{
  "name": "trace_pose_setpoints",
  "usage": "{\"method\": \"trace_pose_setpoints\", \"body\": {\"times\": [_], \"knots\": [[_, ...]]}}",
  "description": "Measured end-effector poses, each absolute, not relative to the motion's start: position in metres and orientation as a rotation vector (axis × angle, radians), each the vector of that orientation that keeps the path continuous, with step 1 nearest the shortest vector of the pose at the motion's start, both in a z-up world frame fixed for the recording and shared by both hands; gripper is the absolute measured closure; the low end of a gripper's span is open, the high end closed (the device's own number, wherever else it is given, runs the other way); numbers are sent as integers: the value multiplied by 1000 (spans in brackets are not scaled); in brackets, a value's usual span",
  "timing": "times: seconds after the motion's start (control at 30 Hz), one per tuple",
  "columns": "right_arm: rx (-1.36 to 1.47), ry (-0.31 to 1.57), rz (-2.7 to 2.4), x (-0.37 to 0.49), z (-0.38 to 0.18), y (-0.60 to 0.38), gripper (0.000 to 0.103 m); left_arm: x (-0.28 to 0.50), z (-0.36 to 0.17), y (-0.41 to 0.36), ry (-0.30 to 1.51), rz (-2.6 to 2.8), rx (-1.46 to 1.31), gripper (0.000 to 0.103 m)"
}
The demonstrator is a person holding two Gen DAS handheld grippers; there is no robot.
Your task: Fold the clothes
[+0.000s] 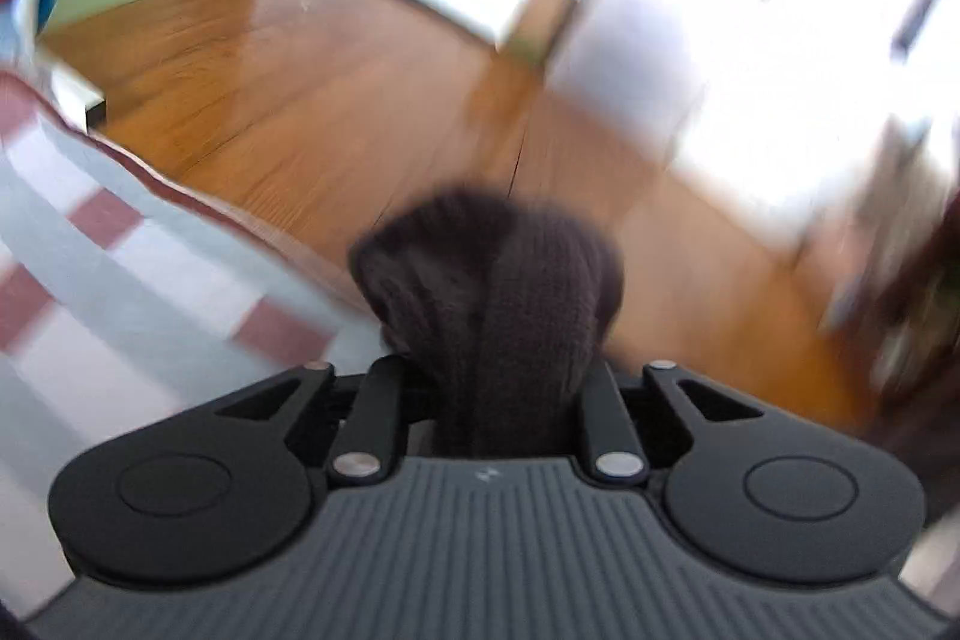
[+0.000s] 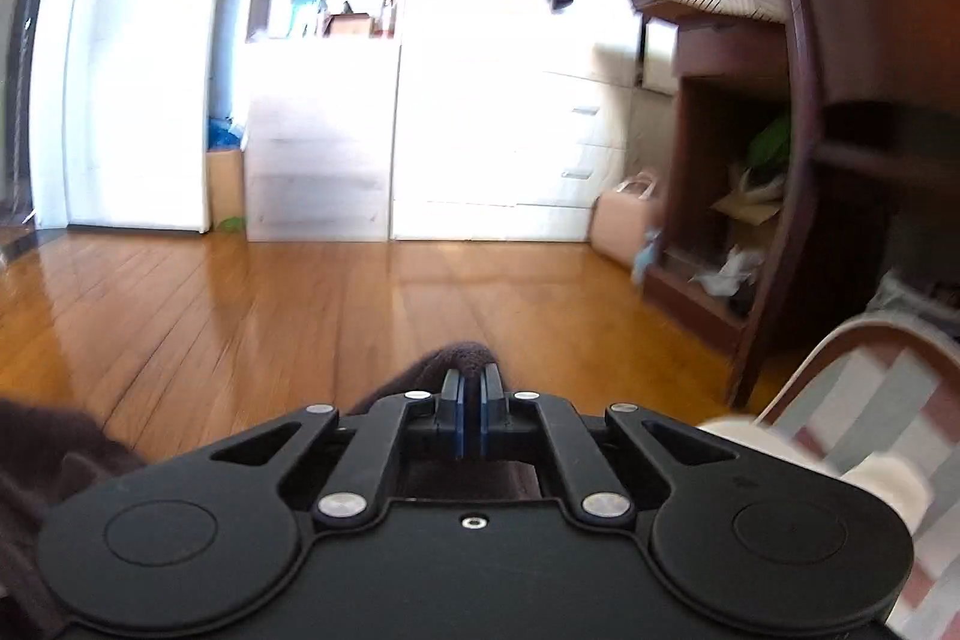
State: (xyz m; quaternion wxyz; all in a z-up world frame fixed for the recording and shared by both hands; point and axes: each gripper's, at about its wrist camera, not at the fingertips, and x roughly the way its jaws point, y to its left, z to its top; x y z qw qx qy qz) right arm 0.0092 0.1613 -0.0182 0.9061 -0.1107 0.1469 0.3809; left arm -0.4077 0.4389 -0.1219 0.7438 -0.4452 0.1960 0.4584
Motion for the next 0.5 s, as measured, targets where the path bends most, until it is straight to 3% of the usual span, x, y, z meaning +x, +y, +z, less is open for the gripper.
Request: {"method": "trace_pose_setpoints", "body": {"times": [0.07, 0.17, 0.27, 0.4, 0.47, 0.5], "knots": [[-272, 360, 703, 14, -29, 155, 99, -411, -124, 429, 519, 997, -970, 84], [-328, 605, 604, 28, -74, 143, 99, -416, -127, 413, 653, 985, -959, 81], [-323, 798, 544, 35, -113, 127, 99, -417, -98, 411, 588, 995, -904, 76], [-306, 815, 512, 35, -127, 114, 98, -418, -57, 408, 481, 1009, -825, 63], [-339, 798, 496, 34, -127, 116, 98, -418, -37, 407, 427, 1014, -785, 50], [-353, 791, 490, 34, -127, 118, 98, -419, -26, 406, 401, 1017, -765, 47]]}}
